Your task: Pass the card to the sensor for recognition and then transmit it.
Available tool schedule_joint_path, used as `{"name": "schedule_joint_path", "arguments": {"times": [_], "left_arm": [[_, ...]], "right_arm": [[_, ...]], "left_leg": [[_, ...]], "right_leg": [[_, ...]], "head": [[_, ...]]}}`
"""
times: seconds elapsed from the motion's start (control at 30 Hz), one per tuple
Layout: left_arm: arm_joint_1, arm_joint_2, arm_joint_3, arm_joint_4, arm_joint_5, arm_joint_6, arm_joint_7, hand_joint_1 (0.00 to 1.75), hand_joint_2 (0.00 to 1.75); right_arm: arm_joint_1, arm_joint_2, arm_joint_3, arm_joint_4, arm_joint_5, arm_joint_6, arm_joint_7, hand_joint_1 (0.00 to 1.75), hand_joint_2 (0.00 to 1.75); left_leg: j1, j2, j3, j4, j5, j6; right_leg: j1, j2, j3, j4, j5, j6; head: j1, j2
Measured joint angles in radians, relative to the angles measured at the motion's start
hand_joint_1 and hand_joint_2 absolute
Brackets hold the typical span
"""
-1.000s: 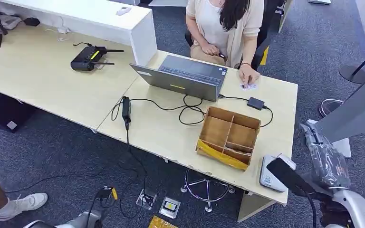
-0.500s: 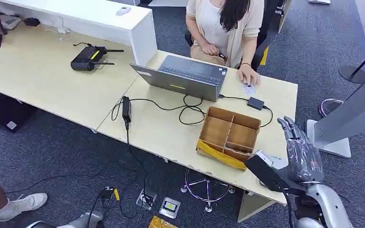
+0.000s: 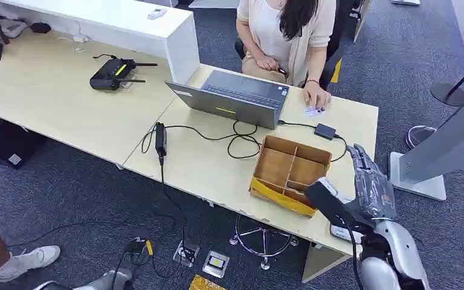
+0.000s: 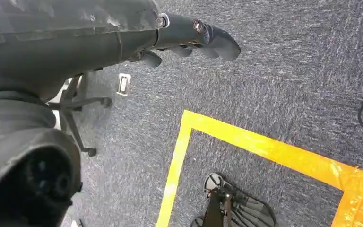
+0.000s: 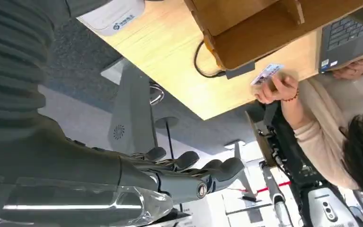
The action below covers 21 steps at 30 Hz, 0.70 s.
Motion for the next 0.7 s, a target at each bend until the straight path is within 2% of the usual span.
{"name": "schedule_joint_path", "arguments": {"times": [0.4,0.7], "left_arm": [[-0.005,0.0,0.0,0.0,0.0,0.0,0.003,0.0,0.0],[-0.004,0.0,0.0,0.0,0.003,0.002,0.003,0.0,0.0]], "right_arm": [[-0.053,0.056,0.0,0.179,-0.02,-0.046,-0.055,0.0,1.75],[-0.062,0.082,0.0,0.274,-0.032,-0.059,-0.07,0.0,1.75]], "left_leg": [[0.0,0.0,0.0,0.0,0.0,0.0],[0.0,0.0,0.0,0.0,0.0,0.0]], "right_leg": [[0.0,0.0,0.0,0.0,0.0,0.0],[0.0,0.0,0.0,0.0,0.0,0.0]], "head": [[0.0,0.0],[0.0,0.0]]}}
